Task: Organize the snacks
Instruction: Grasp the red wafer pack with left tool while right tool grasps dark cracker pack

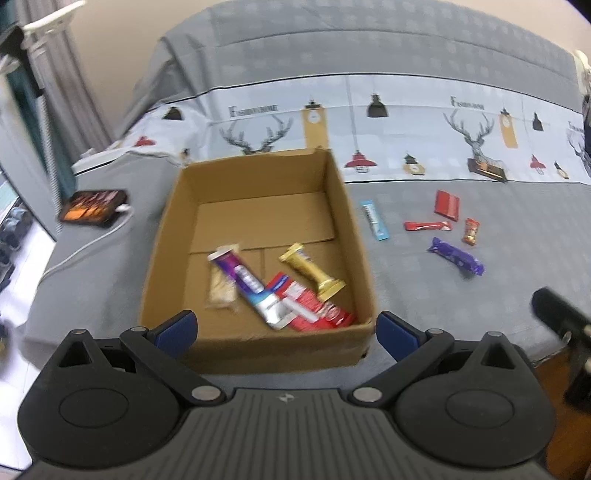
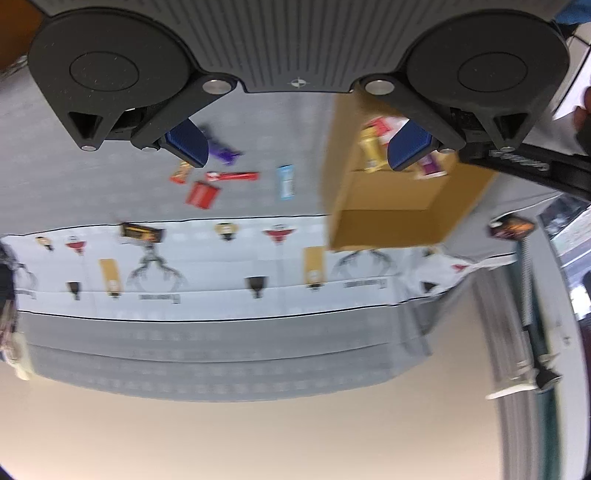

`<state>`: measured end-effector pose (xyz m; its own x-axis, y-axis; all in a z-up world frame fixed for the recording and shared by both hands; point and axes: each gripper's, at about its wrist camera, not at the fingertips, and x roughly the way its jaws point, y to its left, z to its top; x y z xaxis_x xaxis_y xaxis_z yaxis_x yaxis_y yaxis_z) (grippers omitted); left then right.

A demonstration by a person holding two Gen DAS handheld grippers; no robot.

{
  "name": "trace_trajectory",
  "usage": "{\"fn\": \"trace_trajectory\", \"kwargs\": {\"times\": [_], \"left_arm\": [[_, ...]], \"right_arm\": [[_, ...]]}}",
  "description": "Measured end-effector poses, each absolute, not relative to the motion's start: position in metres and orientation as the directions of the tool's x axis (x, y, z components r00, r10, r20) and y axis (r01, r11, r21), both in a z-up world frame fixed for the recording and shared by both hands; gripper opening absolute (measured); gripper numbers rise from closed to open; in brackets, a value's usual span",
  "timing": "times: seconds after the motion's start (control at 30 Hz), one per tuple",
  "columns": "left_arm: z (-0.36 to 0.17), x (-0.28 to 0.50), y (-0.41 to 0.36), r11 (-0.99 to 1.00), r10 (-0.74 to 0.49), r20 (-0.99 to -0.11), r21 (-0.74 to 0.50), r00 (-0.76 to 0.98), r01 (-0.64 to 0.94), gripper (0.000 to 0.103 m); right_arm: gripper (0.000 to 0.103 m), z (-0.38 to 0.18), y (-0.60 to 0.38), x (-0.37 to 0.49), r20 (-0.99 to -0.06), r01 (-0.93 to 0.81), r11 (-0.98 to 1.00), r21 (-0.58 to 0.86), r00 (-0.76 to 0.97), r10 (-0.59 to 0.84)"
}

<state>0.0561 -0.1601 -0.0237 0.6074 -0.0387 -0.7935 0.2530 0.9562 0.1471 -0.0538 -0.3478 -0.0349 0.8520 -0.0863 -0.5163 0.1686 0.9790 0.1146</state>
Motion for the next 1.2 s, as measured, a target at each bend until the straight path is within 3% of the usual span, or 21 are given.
{"fn": "trace_trajectory", "kwargs": {"times": [0.33, 0.6, 0.8, 1.0, 1.2], "left_arm": [[-0.041, 0.144, -0.257, 0.929, -0.112, -0.862, 0.085, 0.494, 0.360, 0.103], [-0.094, 0.228, -0.362, 0.868, -0.121, -0.895, 0.114, 0.430, 0.482, 0.103], [-0.159, 0.294, -0.433, 0.826, -0.127, -0.931, 0.092, 0.343, 0.556, 0.103], [-0.226, 0.349, -0.489, 0.801, -0.142, -0.958, 0.037, 0.249, 0.597, 0.103], [-0.278, 0.385, -0.517, 0.801, -0.147, -0.974, -0.017, 0.170, 0.598, 0.103]], "right_arm": [[0.102, -0.050, -0.482, 0.001, -0.537, 0.341, 0.939, 0.042, 0.800, -0.266], [0.102, -0.091, -0.593, 0.081, -0.600, 0.413, 0.910, -0.029, 0.721, -0.346], [0.102, -0.141, -0.663, 0.160, -0.633, 0.370, 0.926, -0.070, 0.701, -0.328], [0.102, -0.201, -0.715, 0.257, -0.726, 0.221, 0.965, -0.144, 0.639, -0.255], [0.102, -0.232, -0.742, 0.328, -0.734, 0.199, 0.972, -0.128, 0.640, -0.227]]}}
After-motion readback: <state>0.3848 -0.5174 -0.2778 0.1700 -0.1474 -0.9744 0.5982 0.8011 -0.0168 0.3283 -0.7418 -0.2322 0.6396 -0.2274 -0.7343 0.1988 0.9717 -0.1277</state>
